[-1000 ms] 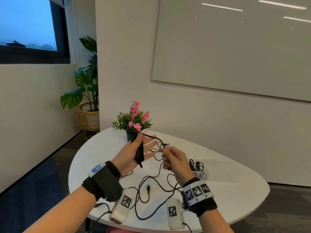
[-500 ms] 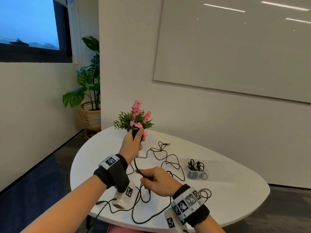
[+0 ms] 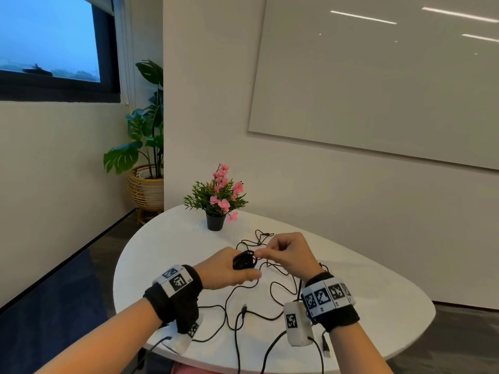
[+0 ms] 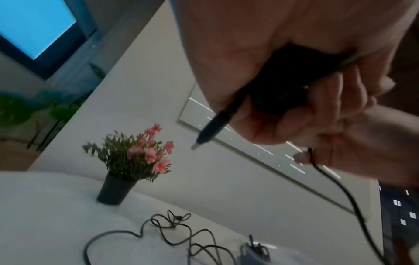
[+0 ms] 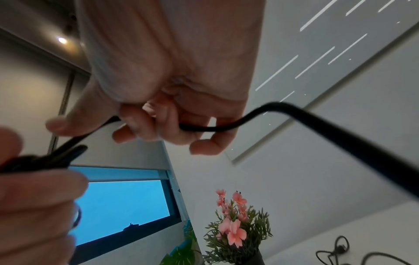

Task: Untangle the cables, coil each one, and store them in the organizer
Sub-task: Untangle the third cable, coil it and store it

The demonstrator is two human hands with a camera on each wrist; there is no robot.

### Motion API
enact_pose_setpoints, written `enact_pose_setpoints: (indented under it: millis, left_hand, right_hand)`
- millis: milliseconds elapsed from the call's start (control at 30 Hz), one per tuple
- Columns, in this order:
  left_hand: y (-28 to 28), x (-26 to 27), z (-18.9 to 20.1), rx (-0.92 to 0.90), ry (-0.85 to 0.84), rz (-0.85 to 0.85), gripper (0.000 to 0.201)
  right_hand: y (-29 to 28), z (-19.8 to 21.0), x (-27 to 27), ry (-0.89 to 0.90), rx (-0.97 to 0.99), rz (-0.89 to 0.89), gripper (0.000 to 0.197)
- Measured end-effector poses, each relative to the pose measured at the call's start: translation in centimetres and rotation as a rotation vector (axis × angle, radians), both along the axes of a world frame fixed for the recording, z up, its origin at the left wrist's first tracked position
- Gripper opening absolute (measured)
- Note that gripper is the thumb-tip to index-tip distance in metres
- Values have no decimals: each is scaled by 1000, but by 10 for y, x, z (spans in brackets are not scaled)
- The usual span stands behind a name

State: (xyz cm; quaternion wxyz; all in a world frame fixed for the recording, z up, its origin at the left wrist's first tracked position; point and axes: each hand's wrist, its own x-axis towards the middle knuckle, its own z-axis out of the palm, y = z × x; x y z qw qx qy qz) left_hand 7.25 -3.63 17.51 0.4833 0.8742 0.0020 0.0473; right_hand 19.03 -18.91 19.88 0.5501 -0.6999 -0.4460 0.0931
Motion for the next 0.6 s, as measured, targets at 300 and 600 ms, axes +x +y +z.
enact_pose_setpoints:
  millis: [300,600]
  left_hand:
    - [-4,7,13,-864,-243,227,43]
    - [-2,19,29,-1031,-400,482,39]
  right_hand:
    - [7,-35,-6,384,129,-49,20]
    - [28,-63,-55,513,-111,222,25]
